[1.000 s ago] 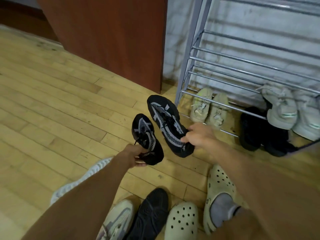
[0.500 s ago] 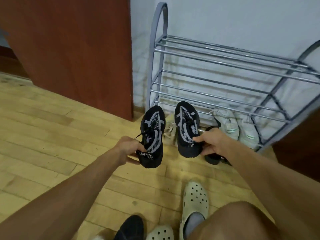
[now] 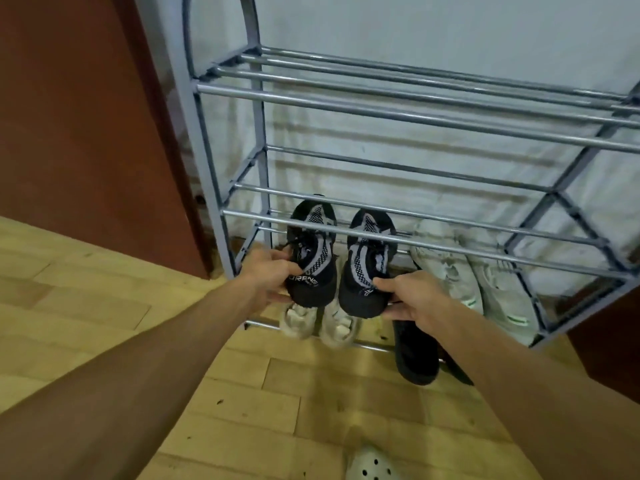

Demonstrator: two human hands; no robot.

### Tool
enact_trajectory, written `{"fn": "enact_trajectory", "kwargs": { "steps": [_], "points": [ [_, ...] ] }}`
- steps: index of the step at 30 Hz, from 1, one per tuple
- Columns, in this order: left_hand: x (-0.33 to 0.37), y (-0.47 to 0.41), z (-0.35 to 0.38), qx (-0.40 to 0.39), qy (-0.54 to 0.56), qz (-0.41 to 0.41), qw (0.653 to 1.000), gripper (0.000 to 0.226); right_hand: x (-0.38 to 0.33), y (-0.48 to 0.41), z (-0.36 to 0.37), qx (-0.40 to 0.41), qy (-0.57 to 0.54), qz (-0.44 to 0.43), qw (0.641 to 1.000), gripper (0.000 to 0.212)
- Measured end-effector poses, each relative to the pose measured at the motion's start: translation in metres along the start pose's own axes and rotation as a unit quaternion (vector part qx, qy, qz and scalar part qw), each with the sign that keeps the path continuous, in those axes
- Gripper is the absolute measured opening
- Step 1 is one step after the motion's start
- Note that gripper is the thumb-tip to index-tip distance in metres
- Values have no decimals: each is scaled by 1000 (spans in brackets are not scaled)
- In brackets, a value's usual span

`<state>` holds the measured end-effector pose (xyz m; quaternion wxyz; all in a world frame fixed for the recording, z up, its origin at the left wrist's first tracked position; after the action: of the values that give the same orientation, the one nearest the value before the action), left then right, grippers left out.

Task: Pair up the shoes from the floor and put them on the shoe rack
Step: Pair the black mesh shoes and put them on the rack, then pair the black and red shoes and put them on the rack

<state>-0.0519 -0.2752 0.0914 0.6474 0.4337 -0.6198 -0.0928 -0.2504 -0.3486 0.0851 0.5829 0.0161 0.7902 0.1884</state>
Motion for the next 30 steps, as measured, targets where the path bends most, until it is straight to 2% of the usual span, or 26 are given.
{"fn": "enact_trajectory", "kwargs": {
  "steps": [4, 10, 13, 17, 21, 25, 28, 30],
  "points": [
    [11, -35, 3, 19, -38, 18, 999, 33, 8, -28, 5, -19, -13, 2, 1000, 31],
    [8, -55, 2, 59, -125, 39, 990, 35, 18, -37, 15, -55, -8, 29, 998, 42],
    [8, -50, -2, 54, -140, 36, 988, 38, 13, -29, 14, -65, 21, 23, 997, 49],
    [2, -23, -12, 57, -132, 38, 989, 41, 1, -6, 11, -56, 52, 7, 997, 45],
    [-17, 26, -32, 44, -141, 39, 988, 38, -20, 38, 13, -66, 130, -24, 989, 35],
    [-42, 88, -64, 25, -151, 44, 987, 31, -43, 97, 31, -125, 200, -52, 970, 31],
    [-72, 133, -96, 21, -174, 47, 983, 46, -58, 145, 52, -186, 219, -83, 954, 27],
    [-97, 156, -120, 30, -193, 40, 980, 51, -66, 179, 70, -230, 237, -96, 939, 34]
  ]
}}
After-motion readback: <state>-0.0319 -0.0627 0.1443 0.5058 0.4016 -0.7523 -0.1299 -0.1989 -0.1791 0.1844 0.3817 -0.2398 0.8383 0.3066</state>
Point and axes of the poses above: each hand's wrist, its own y-axis away from the middle knuckle, its own z-axis out of the palm, x = y × z, the point moved 1 cm from there along -y, towards the middle knuckle, and after that the axes turned 15 degrees about -z, right-handed, at the moved point
